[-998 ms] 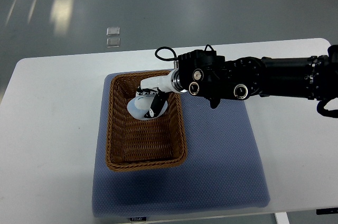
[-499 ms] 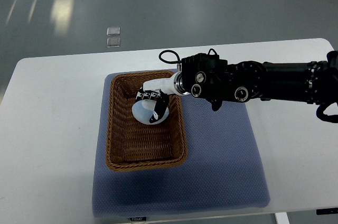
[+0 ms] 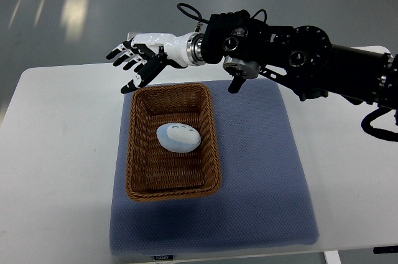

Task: Place blue toy in brown basket

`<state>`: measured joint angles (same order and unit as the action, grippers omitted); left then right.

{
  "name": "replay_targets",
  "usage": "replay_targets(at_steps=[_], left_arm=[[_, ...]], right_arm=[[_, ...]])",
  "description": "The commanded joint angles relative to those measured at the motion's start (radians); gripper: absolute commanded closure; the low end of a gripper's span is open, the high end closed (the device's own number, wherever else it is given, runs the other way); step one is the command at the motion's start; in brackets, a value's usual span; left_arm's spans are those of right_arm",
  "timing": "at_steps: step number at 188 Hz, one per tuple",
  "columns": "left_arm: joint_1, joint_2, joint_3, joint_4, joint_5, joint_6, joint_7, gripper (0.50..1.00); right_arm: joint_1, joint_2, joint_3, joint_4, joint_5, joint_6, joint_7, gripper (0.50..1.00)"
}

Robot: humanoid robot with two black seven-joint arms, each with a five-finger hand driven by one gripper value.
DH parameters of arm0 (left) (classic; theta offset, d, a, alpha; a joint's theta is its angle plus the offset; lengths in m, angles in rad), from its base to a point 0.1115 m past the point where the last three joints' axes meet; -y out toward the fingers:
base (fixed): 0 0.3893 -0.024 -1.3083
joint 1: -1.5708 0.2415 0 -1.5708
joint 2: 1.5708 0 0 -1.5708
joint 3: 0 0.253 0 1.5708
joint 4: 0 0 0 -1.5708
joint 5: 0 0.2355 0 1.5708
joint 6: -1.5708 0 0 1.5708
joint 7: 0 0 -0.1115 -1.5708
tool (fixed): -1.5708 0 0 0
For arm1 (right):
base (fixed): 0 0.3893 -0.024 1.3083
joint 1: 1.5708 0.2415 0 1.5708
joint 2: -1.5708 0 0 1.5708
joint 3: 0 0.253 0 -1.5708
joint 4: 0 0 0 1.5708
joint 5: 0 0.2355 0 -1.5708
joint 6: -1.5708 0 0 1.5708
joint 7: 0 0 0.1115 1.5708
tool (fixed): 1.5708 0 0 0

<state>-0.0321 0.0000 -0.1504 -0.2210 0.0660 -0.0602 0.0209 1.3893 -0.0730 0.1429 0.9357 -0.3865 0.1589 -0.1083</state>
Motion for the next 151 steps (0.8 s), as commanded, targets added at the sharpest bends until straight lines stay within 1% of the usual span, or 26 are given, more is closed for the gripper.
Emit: replay_targets(at_steps=[1, 18, 29, 53, 76, 87, 98, 104, 109, 121, 140, 151], left_arm=[[0.000, 0.000, 0.000, -0.001, 0.000, 0.000, 0.001, 0.500], [0.000, 0.000, 0.000, -0.003, 0.000, 0.000, 0.001, 0.500], [0.000, 0.000, 0.000, -0.003, 0.001, 0.000, -0.001, 0.500], [0.000, 0.000, 0.000, -0.001, 0.000, 0.000, 0.001, 0.500], [0.000, 0.000, 0.000, 0.000, 0.000, 0.000, 0.001, 0.500], [0.000, 0.000, 0.000, 0.000, 0.000, 0.000, 0.001, 0.500], [0.000, 0.000, -0.001, -0.003, 0.000, -0.001, 0.001, 0.500], [0.000, 0.000, -0.001, -0.003, 0.000, 0.000, 0.001, 0.500], [0.000, 0.000, 0.000, -0.003, 0.001, 0.000, 0.001, 0.500], [0.000, 0.000, 0.000, -0.003, 0.001, 0.000, 0.001, 0.500], [0.000, 0.000, 0.000, -0.003, 0.001, 0.000, 0.001, 0.500], [0.000, 0.000, 0.000, -0.005, 0.001, 0.000, 0.001, 0.500]], right_arm=[[-0.079, -0.059, 0.115, -0.014, 0.055, -0.007, 0.044, 0.642], [-0.165, -0.071, 0.247, -0.037, 0.086, -0.013, 0.067, 0.642], [-0.248, -0.071, 0.378, -0.048, 0.121, -0.013, 0.085, 0.644], [-0.400, -0.056, 0.644, -0.058, 0.175, -0.013, 0.096, 0.644], [-0.521, -0.036, 0.817, -0.064, 0.202, -0.012, 0.104, 0.642], [-0.570, -0.013, 0.862, -0.066, 0.222, -0.010, 0.118, 0.642], [-0.609, -0.001, 0.897, -0.075, 0.241, -0.007, 0.151, 0.640], [-0.627, 0.001, 0.909, -0.084, 0.253, -0.004, 0.174, 0.628], [-0.647, 0.002, 0.922, -0.092, 0.265, -0.002, 0.197, 0.599], [-0.673, 0.004, 0.937, -0.098, 0.284, 0.001, 0.234, 0.597], [-0.681, 0.018, 0.939, -0.115, 0.290, 0.002, 0.245, 0.597], [-0.684, 0.032, 0.939, -0.144, 0.290, 0.002, 0.246, 0.597]])
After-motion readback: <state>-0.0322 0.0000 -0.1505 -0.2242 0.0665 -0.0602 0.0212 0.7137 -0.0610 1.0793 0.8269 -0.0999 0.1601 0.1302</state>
